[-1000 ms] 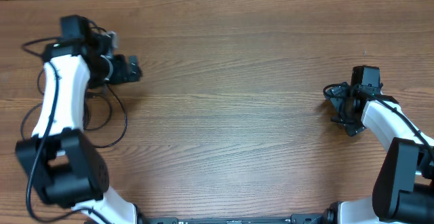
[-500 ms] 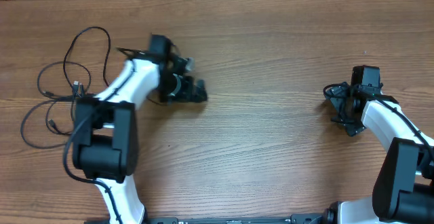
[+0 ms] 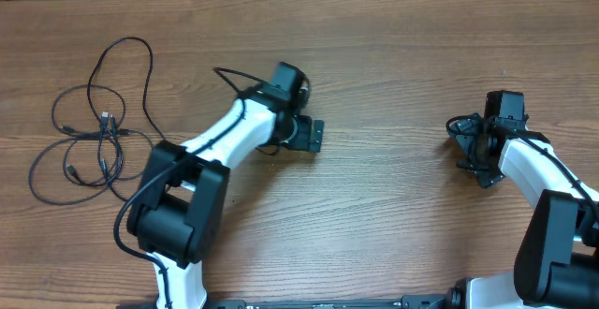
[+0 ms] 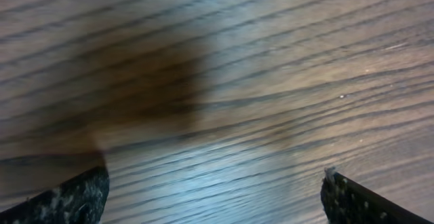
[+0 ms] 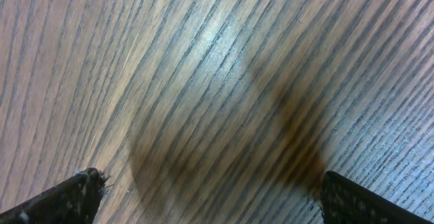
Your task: Untangle cables
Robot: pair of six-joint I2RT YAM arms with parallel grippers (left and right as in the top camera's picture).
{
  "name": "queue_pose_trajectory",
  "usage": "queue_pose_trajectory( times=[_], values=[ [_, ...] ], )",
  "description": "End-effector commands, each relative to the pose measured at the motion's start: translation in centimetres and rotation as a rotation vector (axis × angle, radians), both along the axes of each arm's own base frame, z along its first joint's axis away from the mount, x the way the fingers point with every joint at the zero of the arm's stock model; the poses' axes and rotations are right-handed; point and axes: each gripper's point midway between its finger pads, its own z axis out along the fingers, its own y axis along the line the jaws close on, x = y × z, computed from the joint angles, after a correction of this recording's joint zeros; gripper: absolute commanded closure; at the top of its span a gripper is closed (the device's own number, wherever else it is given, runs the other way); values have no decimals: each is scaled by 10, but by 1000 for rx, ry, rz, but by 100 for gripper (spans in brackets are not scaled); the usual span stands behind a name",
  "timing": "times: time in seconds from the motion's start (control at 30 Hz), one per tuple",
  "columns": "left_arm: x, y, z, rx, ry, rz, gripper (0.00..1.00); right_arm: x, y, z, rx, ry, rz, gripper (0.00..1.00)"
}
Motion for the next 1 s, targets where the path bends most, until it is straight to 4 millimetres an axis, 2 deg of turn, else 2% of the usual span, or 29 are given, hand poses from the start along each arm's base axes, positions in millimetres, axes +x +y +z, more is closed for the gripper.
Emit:
queue_pose_trajectory(
  times=[0.0, 0.1, 0.3, 0.97],
  values=[
    [-15, 2, -17, 137, -18, 32, 0, 1, -2, 5, -12, -15, 3, 0],
    [-12, 2, -9, 191, -76, 40, 0, 1, -2, 5, -12, -15, 3, 0],
    [-7, 14, 10, 243, -139, 132, 0, 1, -2, 5, -12, -15, 3, 0],
    [-3, 19, 12, 275, -168, 132, 0, 1, -2, 5, -12, -15, 3, 0]
  ],
)
